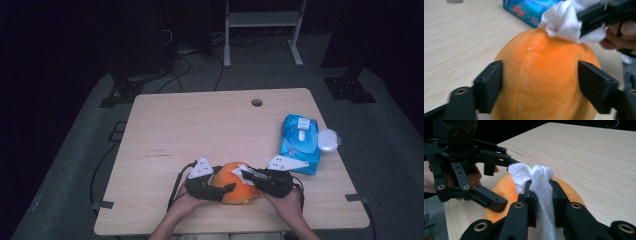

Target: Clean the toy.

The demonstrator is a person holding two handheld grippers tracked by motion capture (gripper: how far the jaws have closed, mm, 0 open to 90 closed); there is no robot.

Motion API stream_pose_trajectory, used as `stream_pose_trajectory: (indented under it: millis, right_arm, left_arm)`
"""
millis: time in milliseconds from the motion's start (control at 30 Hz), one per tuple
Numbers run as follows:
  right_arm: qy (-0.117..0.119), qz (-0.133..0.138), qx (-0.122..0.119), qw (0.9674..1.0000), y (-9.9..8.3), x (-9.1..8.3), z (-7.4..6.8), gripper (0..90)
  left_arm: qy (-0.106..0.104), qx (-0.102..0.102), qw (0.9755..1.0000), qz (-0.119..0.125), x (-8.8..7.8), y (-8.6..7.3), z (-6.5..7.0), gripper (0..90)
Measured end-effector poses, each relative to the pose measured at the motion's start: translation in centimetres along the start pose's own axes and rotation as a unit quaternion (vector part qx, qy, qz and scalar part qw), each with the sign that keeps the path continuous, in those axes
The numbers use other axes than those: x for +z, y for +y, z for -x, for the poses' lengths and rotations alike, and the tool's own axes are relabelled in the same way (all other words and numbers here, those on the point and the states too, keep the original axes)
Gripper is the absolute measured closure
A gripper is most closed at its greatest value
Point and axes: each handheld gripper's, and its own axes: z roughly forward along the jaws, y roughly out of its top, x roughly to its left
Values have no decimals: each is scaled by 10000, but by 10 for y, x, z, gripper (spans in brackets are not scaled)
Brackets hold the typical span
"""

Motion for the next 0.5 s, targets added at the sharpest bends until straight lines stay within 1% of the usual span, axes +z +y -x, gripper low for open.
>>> stream_pose_trajectory:
  millis: [33, 67, 100, 133, 167, 200, 267, 300, 367, 433, 500]
  right_arm:
    - [-52, 30, 109, 9999, -2, -2, 4, 778]
    - [-104, 57, 338, 9994, -7, -6, 14, 779]
    - [-104, 57, 338, 9994, -7, -6, 14, 779]
    - [-132, 93, 396, 9991, -12, -8, 19, 779]
    - [-94, 101, 470, 9988, -17, -9, 22, 779]
    - [-64, 64, 551, 9984, -21, -10, 24, 779]
    - [56, 173, 716, 9973, -26, -10, 24, 779]
    - [80, 224, 690, 9973, -25, -10, 21, 780]
    - [134, 314, 518, 9981, -22, -9, 15, 779]
    - [145, 333, 467, 9983, -21, -11, 13, 779]
    - [-189, 168, 374, 9990, -24, -10, 13, 780]
  left_arm:
    - [5, -106, 9999, -30, -2, -2, -3, 290]
    - [-18, -171, 9999, -10, -3, -3, -6, 298]
    - [-33, -226, 9997, -16, -4, -4, -9, 298]
    - [-63, -296, 9995, -25, -6, -5, -11, 297]
    - [-112, -341, 9994, -14, -7, -6, -14, 295]
    - [-168, -341, 9993, -12, -8, -6, -15, 290]
    - [-155, -315, 9994, -35, -8, -6, -14, 283]
    - [-140, -314, 9994, -46, -8, -6, -14, 282]
    - [-106, -338, 9994, -48, -9, -7, -15, 283]
    - [-146, -354, 9993, -49, -9, -7, -17, 283]
    - [-131, -376, 9992, -28, -9, -7, -17, 278]
